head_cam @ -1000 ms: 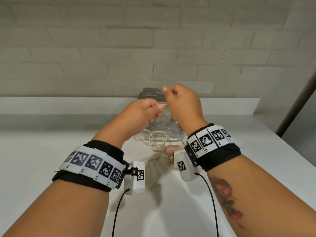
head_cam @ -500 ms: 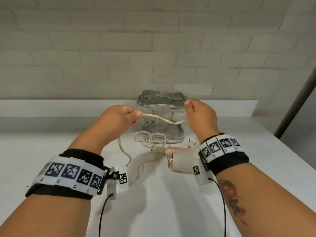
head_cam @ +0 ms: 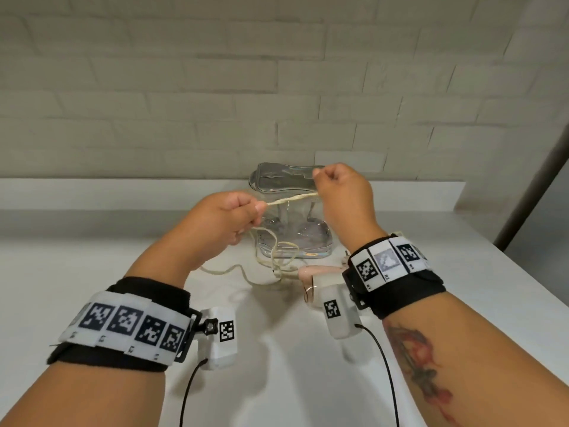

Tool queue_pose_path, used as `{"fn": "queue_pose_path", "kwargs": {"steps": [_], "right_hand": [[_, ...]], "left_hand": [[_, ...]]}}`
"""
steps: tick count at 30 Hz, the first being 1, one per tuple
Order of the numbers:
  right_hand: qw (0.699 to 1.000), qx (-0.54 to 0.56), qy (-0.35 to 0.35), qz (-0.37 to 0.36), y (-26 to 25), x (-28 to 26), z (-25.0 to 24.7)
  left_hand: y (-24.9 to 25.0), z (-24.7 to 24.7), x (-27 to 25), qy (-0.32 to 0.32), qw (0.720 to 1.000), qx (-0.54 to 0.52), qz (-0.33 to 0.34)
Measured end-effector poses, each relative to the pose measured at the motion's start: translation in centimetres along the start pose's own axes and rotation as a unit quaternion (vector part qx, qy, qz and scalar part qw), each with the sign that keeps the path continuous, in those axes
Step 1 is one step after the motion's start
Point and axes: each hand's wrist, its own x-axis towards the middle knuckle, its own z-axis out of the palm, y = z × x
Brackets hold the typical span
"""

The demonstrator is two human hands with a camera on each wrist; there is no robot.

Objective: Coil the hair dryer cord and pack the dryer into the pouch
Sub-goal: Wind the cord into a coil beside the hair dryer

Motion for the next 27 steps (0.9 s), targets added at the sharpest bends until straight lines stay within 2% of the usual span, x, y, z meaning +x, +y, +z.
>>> {"fn": "queue_pose_path", "kwargs": {"steps": [6, 8, 9, 11, 13, 16, 19, 22, 24, 27], "right_hand": [[0.994, 0.014, 0.086, 0.066, 2.9, 1.1, -0.9], [0.992, -0.016, 0.085, 0.089, 4.2, 1.2, -1.3], [0.992, -0.065, 0.065, 0.089, 4.6, 1.1, -1.5], [0.982, -0.177, 0.010, 0.059, 4.4, 0.5, -1.3], [0.978, -0.205, -0.039, -0.014, 2.7, -0.6, -0.5], [0.984, -0.108, -0.083, -0.118, -1.3, -2.7, 1.6], [0.984, -0.046, -0.066, -0.160, -3.7, -3.7, 3.1], [0.990, -0.052, -0.034, -0.129, -3.6, -3.1, 3.1], [0.992, -0.063, -0.029, -0.108, -3.0, -2.7, 2.8], [0.999, -0.011, -0.002, -0.031, -1.4, -1.7, 2.3]], "left_hand": [[-1.0, -2.2, -0.4, 0.055, 0.996, 0.073, 0.007], [-1.2, -2.8, -0.3, 0.077, 0.994, 0.078, 0.001], [-1.3, -2.8, -0.3, 0.079, 0.994, 0.078, -0.002], [-0.9, -2.4, -0.3, 0.067, 0.995, 0.079, -0.005], [-0.1, -1.4, 0.0, 0.051, 0.992, 0.113, -0.002], [1.5, 0.8, 0.6, 0.026, 0.979, 0.201, 0.018], [2.6, 2.4, 1.2, 0.026, 0.970, 0.240, 0.037], [2.1, 2.3, 1.2, 0.046, 0.982, 0.178, 0.036], [1.5, 1.8, 1.0, 0.027, 0.995, 0.097, 0.010], [0.9, 1.4, 0.5, 0.011, 1.000, -0.011, -0.010]]}}
